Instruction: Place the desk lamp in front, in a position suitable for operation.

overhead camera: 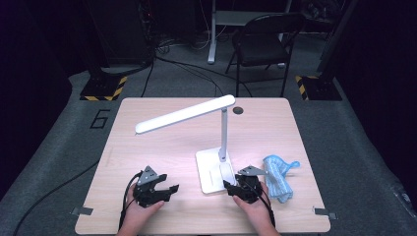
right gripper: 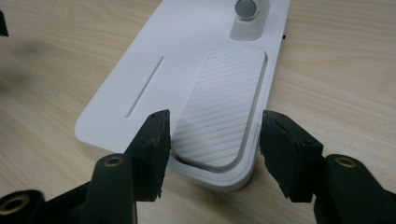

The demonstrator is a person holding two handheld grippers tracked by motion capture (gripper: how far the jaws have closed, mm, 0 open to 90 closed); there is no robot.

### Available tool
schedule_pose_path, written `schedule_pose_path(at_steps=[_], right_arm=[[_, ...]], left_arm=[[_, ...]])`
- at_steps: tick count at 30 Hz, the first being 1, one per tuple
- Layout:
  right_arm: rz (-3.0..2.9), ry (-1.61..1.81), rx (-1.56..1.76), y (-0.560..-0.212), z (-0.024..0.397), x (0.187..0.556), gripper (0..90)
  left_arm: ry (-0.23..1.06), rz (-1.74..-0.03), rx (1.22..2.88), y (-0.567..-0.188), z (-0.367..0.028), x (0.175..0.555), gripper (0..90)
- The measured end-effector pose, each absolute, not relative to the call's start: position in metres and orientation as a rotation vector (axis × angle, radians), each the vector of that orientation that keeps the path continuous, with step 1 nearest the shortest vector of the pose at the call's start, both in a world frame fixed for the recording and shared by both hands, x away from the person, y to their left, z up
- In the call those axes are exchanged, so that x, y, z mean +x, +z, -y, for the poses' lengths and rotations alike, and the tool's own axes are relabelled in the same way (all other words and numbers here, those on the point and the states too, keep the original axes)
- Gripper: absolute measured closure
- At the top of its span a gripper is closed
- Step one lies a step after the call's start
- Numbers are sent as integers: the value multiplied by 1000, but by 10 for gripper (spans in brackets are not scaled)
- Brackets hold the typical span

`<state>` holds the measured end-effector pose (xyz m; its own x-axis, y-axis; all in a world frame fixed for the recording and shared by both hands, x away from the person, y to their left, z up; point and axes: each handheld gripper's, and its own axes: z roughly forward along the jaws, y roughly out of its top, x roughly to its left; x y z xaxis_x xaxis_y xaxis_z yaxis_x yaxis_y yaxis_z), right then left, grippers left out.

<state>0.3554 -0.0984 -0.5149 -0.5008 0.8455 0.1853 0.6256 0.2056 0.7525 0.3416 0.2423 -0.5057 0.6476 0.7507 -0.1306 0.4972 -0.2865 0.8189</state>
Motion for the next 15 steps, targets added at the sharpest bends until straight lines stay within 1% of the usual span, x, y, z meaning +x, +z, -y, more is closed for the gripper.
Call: schedule_pose_path(at_steps=[4,10,15], right_arm=[[-2237,1175,1355,-515,94,352,427],[-2280,1182,1306,-515,84,345,428],[-2304,1184,1276,-516,77,342,427]], left_arm=[[344,-958,1981,-505,-241,342,330],[353,-964,1958,-505,-241,341,337],[339,-959,1972,-505,-242,342,338]])
